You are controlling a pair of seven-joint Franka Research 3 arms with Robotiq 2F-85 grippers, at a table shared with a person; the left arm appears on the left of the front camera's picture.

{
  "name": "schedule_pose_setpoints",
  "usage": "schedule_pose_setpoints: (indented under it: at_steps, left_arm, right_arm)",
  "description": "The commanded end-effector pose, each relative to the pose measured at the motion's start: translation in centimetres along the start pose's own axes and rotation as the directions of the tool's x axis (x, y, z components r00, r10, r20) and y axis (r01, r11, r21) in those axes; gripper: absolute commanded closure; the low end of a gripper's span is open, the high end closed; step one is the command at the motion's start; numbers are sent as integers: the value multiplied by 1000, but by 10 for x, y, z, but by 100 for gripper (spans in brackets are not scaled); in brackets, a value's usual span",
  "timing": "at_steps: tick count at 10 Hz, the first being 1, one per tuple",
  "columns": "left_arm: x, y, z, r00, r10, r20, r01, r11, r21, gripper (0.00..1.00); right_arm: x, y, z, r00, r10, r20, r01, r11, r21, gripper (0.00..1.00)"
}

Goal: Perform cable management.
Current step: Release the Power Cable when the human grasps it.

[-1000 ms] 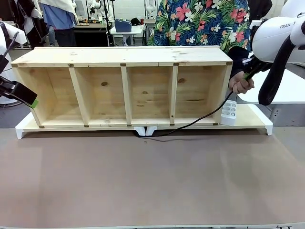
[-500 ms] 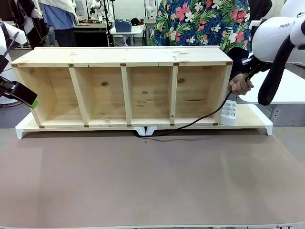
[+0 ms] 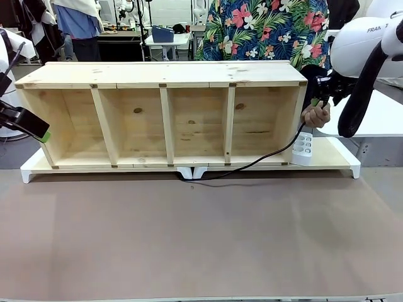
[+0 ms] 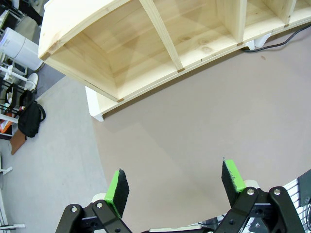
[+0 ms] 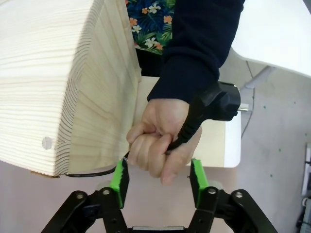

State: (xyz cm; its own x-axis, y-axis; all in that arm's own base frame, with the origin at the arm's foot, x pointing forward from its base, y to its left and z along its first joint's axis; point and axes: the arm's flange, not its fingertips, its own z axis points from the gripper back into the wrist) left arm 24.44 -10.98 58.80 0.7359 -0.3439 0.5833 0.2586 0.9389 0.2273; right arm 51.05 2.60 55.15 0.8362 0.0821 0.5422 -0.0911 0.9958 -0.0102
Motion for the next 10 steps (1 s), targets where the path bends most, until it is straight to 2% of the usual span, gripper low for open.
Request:
schedule_pose_setpoints:
  at_steps: [1, 2, 3, 4, 5, 10]
  left_arm:
    - [1, 1, -1, 1000, -5, 2, 5, 1000, 2, 0]
    - [1, 1, -1, 1000, -5, 2, 5, 1000, 2, 0]
    - [1, 1, -1, 1000, -5, 2, 5, 1000, 2, 0]
    - [1, 1, -1, 1000, -5, 2, 5, 1000, 2, 0]
    - [1, 1, -1, 1000, -5, 2, 5, 1000, 2, 0]
    - [1, 1, -1, 1000, -5, 2, 5, 1000, 2, 0]
  right_arm:
    - [7, 0, 1, 1000, 2, -3, -2, 1000, 20, 10]
    - [7, -1, 1, 1000, 0, 0, 0, 1000, 21, 6]
    - [5, -1, 2, 999, 27, 39, -27, 1000, 0, 0]
    - [3, -1, 4, 999, 27, 35, -28, 999, 27, 0]
    - [3, 0, 3, 1000, 4, 12, -4, 1000, -1, 0]
    - [3, 0, 3, 1000, 4, 12, -4, 1000, -1, 0]
